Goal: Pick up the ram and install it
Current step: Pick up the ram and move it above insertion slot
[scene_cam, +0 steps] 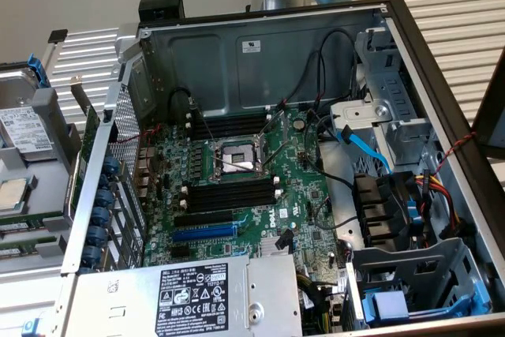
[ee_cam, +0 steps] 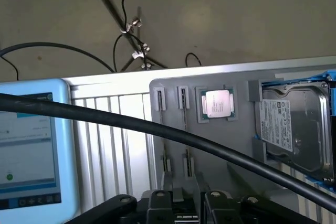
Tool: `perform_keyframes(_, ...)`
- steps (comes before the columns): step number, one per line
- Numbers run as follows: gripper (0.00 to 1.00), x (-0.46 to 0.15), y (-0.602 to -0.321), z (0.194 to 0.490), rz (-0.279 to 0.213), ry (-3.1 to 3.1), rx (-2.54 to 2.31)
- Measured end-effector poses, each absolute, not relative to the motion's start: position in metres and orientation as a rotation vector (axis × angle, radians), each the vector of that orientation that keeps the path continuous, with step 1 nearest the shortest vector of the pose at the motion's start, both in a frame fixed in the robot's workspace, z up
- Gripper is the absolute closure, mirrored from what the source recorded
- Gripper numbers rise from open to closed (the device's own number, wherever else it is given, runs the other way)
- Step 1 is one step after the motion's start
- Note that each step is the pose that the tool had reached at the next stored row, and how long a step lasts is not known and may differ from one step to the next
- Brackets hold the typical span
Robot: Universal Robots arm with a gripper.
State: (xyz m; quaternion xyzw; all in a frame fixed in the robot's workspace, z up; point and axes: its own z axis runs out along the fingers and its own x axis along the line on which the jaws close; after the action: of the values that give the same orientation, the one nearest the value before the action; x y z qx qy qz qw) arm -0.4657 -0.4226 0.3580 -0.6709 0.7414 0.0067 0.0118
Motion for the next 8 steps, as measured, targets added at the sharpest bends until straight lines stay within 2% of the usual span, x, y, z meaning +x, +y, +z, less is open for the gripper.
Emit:
perform_keyframes(1, 0.70, -0.466, -0.423, 0.358, 0.021, 2.312, -2.092)
perform_keyframes(3, 0.58, -0.466, -0.423, 0.355, 0.019, 2.312, -2.092)
perform_keyframes(8, 0.58, -0.466, -0.423, 0.346, 0.017, 2.312, -2.092)
